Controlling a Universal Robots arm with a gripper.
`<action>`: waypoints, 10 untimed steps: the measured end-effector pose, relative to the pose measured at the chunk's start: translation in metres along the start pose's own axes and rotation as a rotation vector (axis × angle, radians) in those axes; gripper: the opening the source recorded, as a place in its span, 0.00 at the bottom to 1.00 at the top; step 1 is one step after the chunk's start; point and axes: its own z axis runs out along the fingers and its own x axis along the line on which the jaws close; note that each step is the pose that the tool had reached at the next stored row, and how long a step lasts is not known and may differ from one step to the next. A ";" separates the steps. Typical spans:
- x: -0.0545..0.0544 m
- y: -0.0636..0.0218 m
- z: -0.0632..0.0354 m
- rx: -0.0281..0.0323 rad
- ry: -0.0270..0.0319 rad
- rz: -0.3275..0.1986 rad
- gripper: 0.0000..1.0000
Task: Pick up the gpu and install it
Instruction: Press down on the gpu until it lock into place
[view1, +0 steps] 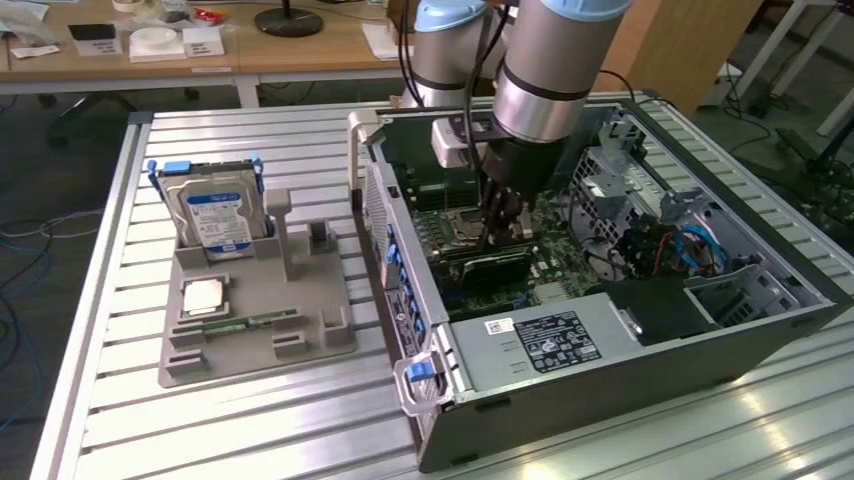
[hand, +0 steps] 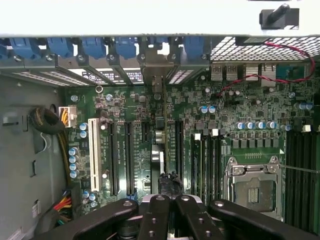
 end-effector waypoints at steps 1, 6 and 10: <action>0.000 0.0000 0.0001 0.0000 0.0001 0.000 0.11; -0.001 0.0002 0.0004 -0.0001 -0.0019 0.000 0.11; -0.001 0.0007 0.0040 -0.0002 -0.0029 0.000 0.11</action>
